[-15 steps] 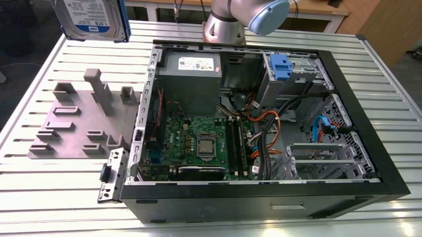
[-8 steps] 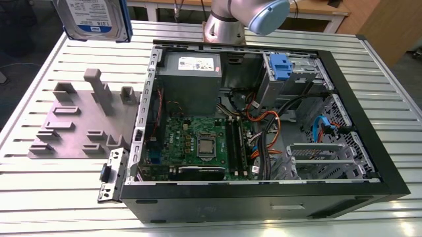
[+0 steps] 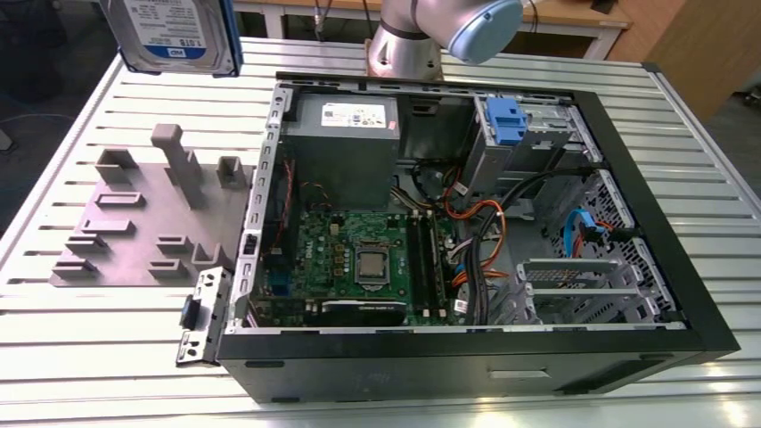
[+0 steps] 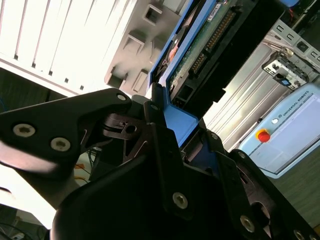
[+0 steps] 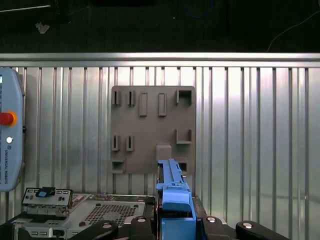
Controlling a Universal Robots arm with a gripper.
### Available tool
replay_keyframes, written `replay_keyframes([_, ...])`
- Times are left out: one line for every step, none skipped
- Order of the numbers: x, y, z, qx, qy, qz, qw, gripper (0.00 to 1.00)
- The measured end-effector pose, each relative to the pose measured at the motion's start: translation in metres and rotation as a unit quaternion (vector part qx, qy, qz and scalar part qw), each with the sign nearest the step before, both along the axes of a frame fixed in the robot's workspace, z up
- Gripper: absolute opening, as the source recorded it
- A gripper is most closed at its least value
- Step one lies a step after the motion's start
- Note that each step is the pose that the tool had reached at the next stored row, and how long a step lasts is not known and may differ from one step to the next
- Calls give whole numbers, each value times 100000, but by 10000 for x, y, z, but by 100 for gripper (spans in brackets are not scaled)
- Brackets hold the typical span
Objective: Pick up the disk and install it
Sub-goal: 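Pick up the disk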
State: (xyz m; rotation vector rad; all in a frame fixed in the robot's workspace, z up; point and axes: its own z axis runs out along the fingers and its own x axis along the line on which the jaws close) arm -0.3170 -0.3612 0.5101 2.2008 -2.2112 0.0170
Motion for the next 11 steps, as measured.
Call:
replay_keyframes([5, 0, 0, 0, 2, 2, 100000, 36])
replay_keyframes([11, 0, 0, 0, 3, 2, 100000, 36])
replay_keyframes([16, 0, 0, -2, 5, 1, 100000, 36])
replay_keyframes([20, 0, 0, -2, 4, 1, 100000, 36])
replay_keyframes([25, 0, 0, 1, -1, 2, 100000, 36])
replay_keyframes([30, 0, 0, -1, 0, 2, 100000, 36])
replay_keyframes([35, 0, 0, -3, 3, 1, 100000, 36])
replay_keyframes([40, 0, 0, -5, 5, 0, 100000, 36])
replay_keyframes([44, 0, 0, -1, 1, 0, 100000, 36])
replay_keyframes([48, 0, 0, -2, 3, 0, 100000, 36])
replay_keyframes([52, 0, 1, -4, 7, 0, 100000, 36])
